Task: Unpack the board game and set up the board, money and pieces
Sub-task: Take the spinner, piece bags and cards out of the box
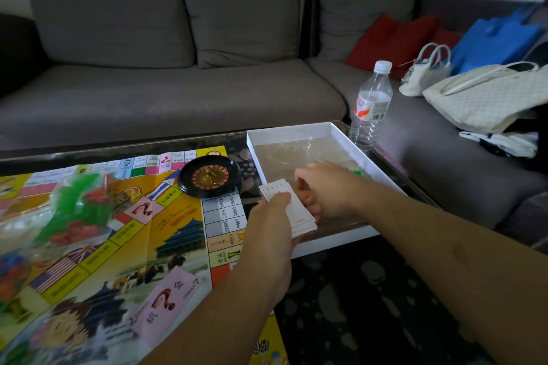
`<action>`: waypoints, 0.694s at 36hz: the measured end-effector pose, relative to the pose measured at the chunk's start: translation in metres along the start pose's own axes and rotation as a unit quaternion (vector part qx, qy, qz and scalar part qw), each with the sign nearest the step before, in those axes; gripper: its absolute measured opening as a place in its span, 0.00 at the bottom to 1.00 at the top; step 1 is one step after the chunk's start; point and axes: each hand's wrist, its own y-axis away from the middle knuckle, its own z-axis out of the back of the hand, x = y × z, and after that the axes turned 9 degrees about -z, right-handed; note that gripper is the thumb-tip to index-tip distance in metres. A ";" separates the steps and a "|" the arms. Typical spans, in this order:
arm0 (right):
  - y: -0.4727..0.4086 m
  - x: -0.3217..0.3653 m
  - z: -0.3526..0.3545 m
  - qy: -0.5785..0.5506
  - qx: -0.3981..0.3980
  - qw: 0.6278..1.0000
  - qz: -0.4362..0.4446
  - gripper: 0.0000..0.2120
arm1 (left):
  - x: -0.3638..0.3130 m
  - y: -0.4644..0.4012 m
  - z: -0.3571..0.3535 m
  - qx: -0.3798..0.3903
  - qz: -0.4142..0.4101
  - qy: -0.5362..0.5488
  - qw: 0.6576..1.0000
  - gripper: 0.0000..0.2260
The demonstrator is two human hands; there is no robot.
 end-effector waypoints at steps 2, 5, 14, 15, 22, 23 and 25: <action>0.002 0.001 0.000 -0.013 -0.011 1.000 -0.014 0.09 | -0.002 0.003 -0.001 0.009 -0.011 0.011 1.000 0.10; 0.004 -0.001 0.002 -0.081 -0.042 0.994 -0.053 0.08 | -0.002 0.005 0.000 0.010 -0.012 0.023 1.000 0.10; 0.034 0.007 0.006 -0.342 -0.025 0.936 -0.080 0.12 | -0.017 0.012 0.012 0.038 -0.016 0.080 0.996 0.09; 0.037 0.010 0.005 -0.410 0.003 0.908 -0.088 0.08 | -0.019 0.013 0.013 0.044 -0.024 0.071 0.996 0.10; 0.061 0.038 0.008 -0.723 0.050 0.670 -0.160 0.17 | -0.045 0.024 0.032 0.054 -0.083 -0.019 0.995 0.11; 0.064 0.045 0.007 -0.718 0.043 0.671 -0.182 0.14 | -0.049 0.027 0.035 0.049 -0.090 -0.024 0.994 0.11; 0.072 0.061 0.008 -0.695 0.042 0.684 -0.220 0.12 | -0.060 0.033 0.044 0.048 -0.101 -0.034 0.993 0.11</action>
